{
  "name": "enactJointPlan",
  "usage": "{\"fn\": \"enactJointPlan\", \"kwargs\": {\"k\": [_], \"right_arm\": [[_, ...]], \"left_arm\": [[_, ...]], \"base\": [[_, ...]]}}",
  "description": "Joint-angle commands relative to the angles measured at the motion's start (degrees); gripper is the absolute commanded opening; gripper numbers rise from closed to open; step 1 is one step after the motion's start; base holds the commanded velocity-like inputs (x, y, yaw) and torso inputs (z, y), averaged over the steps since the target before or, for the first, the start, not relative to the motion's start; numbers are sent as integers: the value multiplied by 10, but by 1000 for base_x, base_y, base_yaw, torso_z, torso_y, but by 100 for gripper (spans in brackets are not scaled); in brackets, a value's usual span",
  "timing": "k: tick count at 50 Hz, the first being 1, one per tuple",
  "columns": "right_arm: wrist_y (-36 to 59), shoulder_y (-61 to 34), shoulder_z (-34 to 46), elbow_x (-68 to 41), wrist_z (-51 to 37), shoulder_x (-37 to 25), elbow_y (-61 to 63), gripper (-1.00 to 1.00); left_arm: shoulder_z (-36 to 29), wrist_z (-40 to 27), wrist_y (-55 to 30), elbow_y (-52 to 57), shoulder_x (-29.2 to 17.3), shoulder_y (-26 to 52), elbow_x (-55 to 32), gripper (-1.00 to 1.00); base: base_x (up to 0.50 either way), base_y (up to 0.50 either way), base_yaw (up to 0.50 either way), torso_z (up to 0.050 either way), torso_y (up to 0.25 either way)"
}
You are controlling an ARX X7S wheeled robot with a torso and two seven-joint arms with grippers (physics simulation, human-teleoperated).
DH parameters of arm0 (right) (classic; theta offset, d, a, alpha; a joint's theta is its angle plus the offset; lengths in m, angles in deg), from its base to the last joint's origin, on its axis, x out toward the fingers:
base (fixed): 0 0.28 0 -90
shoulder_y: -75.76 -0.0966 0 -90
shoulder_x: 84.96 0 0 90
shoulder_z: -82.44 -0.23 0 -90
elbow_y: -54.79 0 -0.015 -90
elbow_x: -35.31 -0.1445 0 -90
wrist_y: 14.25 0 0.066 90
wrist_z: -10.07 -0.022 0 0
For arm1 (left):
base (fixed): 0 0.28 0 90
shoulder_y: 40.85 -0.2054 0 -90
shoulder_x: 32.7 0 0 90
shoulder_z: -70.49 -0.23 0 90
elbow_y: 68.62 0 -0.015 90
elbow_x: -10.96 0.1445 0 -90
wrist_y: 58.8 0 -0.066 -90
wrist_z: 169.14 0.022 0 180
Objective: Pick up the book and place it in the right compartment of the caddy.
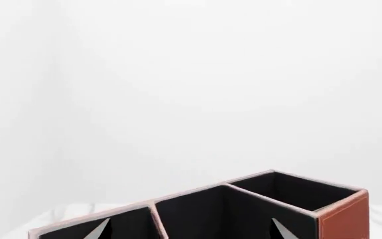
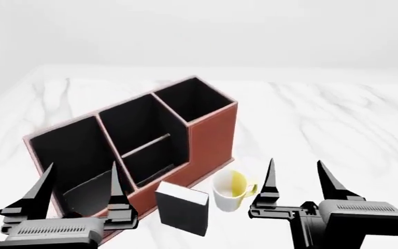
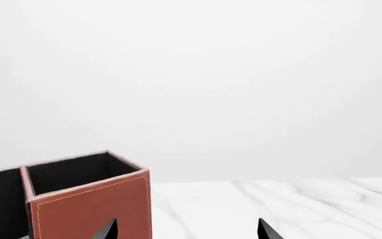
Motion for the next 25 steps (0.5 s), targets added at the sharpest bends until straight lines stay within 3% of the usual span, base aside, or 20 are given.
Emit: {"fn": "enactJointPlan", "kwargs": {"k": [1, 25], "right_arm": [[1, -1, 1, -12, -4, -4, 2, 100], [2, 0, 9, -9, -22, -12, 1, 100]], "left_arm": [[-5, -5, 1, -1, -5, -1, 0, 100], [-14, -15, 1, 0, -14, -1, 1, 100]], "base": [[0, 0, 500, 0, 0], [0, 0, 500, 0, 0]]}}
